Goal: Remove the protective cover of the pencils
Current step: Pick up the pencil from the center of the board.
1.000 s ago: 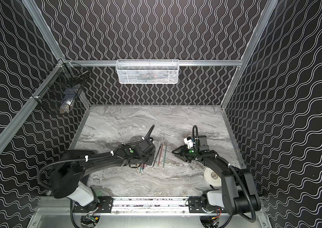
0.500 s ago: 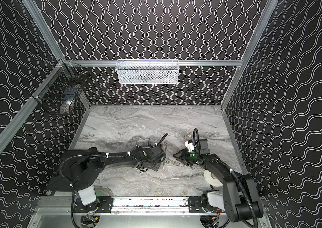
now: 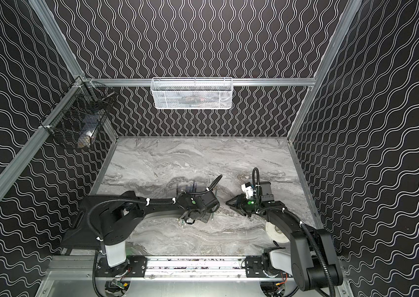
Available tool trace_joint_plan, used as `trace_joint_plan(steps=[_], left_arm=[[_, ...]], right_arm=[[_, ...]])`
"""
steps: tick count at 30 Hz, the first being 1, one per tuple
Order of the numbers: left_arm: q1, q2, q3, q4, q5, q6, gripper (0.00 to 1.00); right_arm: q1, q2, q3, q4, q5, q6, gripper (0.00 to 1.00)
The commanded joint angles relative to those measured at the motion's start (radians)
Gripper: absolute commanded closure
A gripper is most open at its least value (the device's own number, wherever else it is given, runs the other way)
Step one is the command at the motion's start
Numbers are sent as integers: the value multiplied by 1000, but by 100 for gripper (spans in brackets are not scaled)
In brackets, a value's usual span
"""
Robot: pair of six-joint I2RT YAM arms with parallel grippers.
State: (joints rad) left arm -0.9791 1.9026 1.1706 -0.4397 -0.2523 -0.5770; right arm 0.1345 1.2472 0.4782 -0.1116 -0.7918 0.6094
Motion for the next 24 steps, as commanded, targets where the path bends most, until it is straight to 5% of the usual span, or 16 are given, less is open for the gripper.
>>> trace_joint_plan(steps=[1, 14, 19, 24], left_arm=[[5, -6, -7, -101, 3, 15, 88], [44, -182, 5, -163, -55, 42, 91], [45, -261, 32, -186, -35, 40, 91], [43, -320, 33, -197, -35, 45, 91]], right_arm=[[-2, 7, 3, -8, -9, -11, 63], [-2, 36, 10, 2, -9, -12, 63], [-18, 98, 43, -119, 195, -19, 63], [-48, 152, 26, -106, 236, -6, 63]])
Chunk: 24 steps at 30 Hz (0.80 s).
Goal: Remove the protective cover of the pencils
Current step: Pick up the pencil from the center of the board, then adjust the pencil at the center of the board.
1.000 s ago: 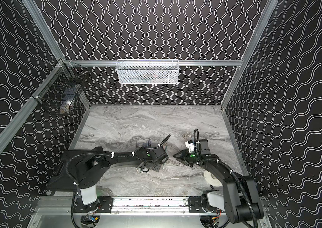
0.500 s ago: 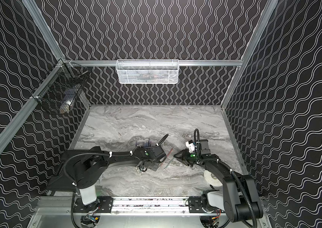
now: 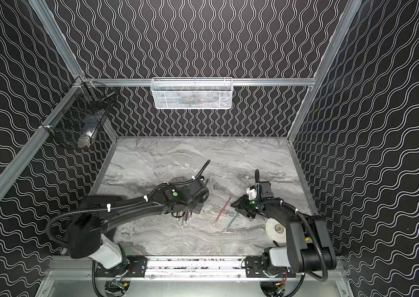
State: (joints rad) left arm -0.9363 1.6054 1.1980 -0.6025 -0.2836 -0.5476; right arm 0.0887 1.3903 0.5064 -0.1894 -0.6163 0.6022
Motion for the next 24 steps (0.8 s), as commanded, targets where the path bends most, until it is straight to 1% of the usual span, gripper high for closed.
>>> trace_joint_plan(steps=[1, 3, 5, 7, 9, 11, 12, 13, 16, 17, 18, 19, 24], left_arm=[[1, -27, 2, -34, -3, 15, 91], [1, -37, -5, -31, -2, 15, 91], [2, -45, -10, -28, 0, 17, 91], [1, -51, -14, -23, 1, 20, 91], [1, -60, -16, -17, 0, 24, 91], [1, -65, -22, -6, 3, 29, 91], [1, -68, -24, 0, 4, 33, 91], [1, -69, -27, 5, 4, 35, 91], [1, -74, -34, 21, 10, 42, 91], [2, -77, -36, 24, 11, 46, 91], [2, -83, -38, 26, 12, 49, 91], [4, -88, -42, 27, 14, 50, 91], [18, -120, -69, 38, 29, 63, 90]], right_arm=[[-3, 0, 0, -35, 61, -2, 63], [-3, -54, 9, -87, 71, 2, 62], [-2, -157, 19, -179, 113, 12, 60], [-3, -276, 33, -297, 226, 40, 59], [-3, -376, 45, -435, 423, 125, 59], [-3, -411, 57, -571, 593, 229, 59], [-3, -403, 68, -631, 650, 260, 59], [-3, -382, 73, -664, 676, 282, 59], [-2, -256, 82, -694, 702, 328, 59], [-3, -208, 80, -664, 679, 310, 59], [0, -176, 102, -674, 695, 302, 59], [0, -159, 105, -652, 674, 283, 60], [-1, -201, 56, -521, 598, 280, 58]])
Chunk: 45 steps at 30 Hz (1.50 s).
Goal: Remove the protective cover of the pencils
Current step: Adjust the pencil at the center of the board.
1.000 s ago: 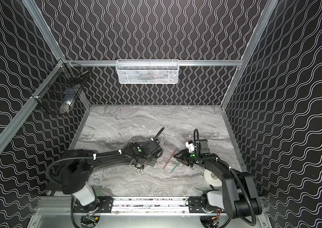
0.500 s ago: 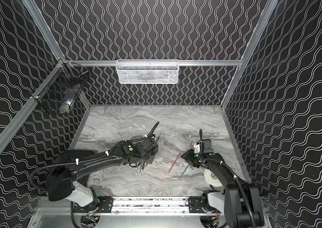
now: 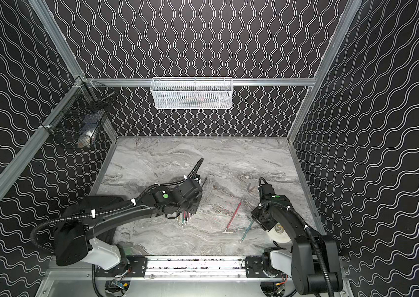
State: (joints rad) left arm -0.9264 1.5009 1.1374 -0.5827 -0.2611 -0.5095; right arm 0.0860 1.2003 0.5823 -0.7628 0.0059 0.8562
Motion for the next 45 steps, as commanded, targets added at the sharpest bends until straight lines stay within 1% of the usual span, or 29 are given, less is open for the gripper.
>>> trace_joint_plan(steps=[1, 3, 7, 11, 21, 27, 34, 38, 40, 45], left_arm=[[12, -20, -11, 18, 8, 27, 90], [24, -34, -25, 24, 11, 32, 90], [50, -56, -44, 26, 27, 41, 90], [65, -75, -51, 15, 30, 52, 90], [72, -72, -55, 12, 41, 55, 90], [72, -77, -56, 6, 40, 52, 90], [72, -85, -51, -6, 34, 58, 90], [72, -89, -49, -8, 35, 58, 90], [72, -90, -48, -9, 37, 60, 90], [72, -87, -41, -11, 32, 62, 90]], right_arm=[[1, -6, -27, 75, -44, 26, 58], [2, 38, -30, 110, -95, 26, 58], [3, 154, -9, 162, -144, 11, 59], [8, 201, 0, 212, -184, 3, 60], [18, 172, 72, 255, -245, -45, 59], [20, 176, 89, 287, -296, -46, 59], [22, 177, 79, 302, -304, -46, 59], [30, 186, 74, 296, -303, -71, 59], [37, 173, 69, 289, -283, -80, 59], [37, 133, 48, 286, -277, -91, 58]])
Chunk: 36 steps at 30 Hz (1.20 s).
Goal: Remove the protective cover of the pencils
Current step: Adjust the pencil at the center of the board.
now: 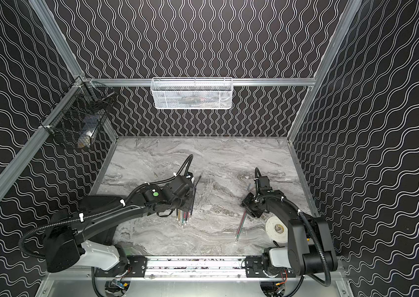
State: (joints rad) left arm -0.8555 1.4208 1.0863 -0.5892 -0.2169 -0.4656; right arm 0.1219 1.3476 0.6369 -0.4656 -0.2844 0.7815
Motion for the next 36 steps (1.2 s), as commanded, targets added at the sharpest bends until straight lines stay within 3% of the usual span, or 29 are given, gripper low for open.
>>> trace_joint_plan(steps=[1, 8, 21, 26, 36], left_arm=[[1, -6, 9, -4, -11, 18, 90], [1, -1, 11, -1, -9, 18, 90], [1, 10, 24, -2, -7, 26, 90], [1, 10, 26, -6, -10, 28, 90], [1, 8, 18, 0, -7, 28, 90]], right_arm=[[1, -21, -11, -11, 9, -18, 58], [1, -108, -69, 69, -107, -49, 57], [2, -136, -91, -49, 24, -25, 57], [1, -96, -92, -23, 18, -33, 56], [2, 4, -153, 204, -160, -36, 55]])
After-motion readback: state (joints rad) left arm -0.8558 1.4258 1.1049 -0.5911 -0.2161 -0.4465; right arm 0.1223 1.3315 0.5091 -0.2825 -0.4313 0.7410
